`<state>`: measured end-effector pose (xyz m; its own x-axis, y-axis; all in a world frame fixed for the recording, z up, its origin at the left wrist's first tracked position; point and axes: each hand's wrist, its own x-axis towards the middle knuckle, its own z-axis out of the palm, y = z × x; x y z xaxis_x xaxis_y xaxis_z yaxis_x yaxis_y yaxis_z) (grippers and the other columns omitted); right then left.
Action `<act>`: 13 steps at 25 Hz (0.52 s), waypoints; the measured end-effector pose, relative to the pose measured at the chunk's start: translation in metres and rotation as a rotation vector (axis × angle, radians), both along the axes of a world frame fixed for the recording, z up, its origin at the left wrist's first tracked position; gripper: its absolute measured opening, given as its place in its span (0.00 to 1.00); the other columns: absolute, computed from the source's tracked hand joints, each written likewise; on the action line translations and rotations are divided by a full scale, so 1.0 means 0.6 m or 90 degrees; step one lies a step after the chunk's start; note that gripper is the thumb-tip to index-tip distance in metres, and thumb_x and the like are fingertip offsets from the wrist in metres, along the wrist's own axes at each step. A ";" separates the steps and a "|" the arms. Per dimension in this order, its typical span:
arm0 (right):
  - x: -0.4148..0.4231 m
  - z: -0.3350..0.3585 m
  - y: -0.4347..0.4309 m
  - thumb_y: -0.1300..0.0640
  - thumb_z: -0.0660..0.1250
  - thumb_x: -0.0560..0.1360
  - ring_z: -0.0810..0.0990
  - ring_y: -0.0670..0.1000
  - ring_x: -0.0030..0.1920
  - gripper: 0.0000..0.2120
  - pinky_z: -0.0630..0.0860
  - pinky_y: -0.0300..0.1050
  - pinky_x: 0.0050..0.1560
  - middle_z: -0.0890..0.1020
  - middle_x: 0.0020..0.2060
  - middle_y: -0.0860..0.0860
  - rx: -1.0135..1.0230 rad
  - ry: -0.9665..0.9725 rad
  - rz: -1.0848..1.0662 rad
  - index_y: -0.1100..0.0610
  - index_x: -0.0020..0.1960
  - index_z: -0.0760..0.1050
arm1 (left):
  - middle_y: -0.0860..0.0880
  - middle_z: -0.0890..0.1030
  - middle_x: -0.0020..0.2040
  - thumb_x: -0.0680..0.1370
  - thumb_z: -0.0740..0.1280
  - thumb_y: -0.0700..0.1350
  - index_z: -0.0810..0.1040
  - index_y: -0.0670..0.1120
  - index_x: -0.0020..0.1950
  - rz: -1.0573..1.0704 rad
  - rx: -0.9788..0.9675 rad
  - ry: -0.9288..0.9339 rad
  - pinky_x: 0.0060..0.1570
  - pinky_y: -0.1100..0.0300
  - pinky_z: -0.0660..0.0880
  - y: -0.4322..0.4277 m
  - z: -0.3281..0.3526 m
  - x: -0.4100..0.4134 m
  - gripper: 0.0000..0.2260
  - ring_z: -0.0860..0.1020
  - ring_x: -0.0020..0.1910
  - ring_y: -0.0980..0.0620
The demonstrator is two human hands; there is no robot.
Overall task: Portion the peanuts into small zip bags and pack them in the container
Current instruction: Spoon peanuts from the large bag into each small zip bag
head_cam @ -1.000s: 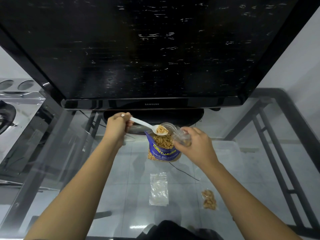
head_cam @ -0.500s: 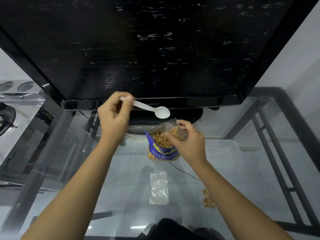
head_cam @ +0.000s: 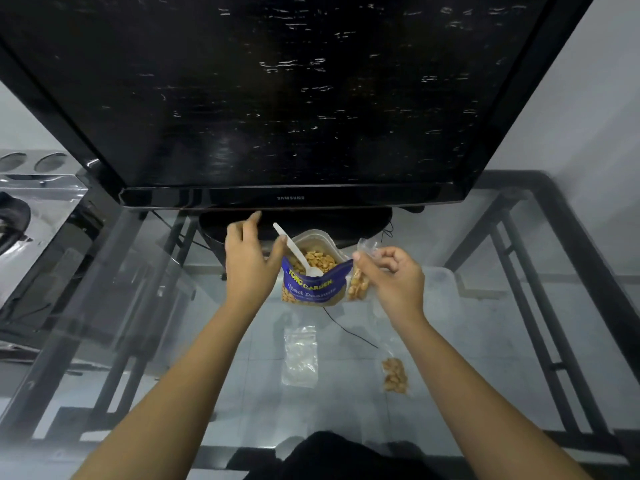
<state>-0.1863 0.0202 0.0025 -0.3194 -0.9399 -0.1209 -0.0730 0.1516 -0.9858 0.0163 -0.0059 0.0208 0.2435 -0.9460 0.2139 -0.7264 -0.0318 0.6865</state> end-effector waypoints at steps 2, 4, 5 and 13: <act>-0.022 0.001 0.011 0.48 0.76 0.65 0.81 0.49 0.36 0.13 0.79 0.49 0.43 0.83 0.34 0.49 0.007 -0.019 -0.012 0.53 0.40 0.74 | 0.48 0.76 0.49 0.76 0.65 0.44 0.77 0.42 0.56 -0.097 -0.087 0.044 0.46 0.60 0.75 0.038 0.001 -0.041 0.11 0.77 0.46 0.51; -0.043 0.004 0.024 0.49 0.76 0.65 0.80 0.47 0.33 0.13 0.79 0.48 0.43 0.82 0.31 0.47 0.012 -0.032 -0.015 0.53 0.39 0.73 | 0.50 0.80 0.44 0.75 0.68 0.44 0.79 0.44 0.52 -0.198 0.063 0.186 0.44 0.65 0.75 0.077 -0.008 -0.097 0.08 0.78 0.41 0.56; -0.054 0.002 0.032 0.49 0.76 0.65 0.80 0.47 0.32 0.13 0.79 0.47 0.42 0.82 0.30 0.46 0.018 -0.038 -0.012 0.53 0.39 0.73 | 0.49 0.81 0.45 0.74 0.70 0.44 0.78 0.44 0.55 -0.237 0.182 0.287 0.47 0.65 0.76 0.092 -0.017 -0.127 0.11 0.79 0.42 0.57; -0.162 -0.069 0.106 0.50 0.71 0.71 0.84 0.49 0.43 0.07 0.79 0.41 0.41 0.84 0.41 0.50 0.152 -0.034 0.063 0.49 0.44 0.75 | 0.46 0.82 0.37 0.75 0.68 0.41 0.81 0.41 0.47 -0.209 0.436 0.497 0.38 0.65 0.77 0.157 -0.114 -0.248 0.05 0.80 0.35 0.54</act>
<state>-0.2834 0.0837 -0.0388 -0.2141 -0.9094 -0.3566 -0.0481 0.3745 -0.9260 -0.1325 0.0883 -0.0476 -0.2028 -0.8492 -0.4875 -0.1411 -0.4673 0.8728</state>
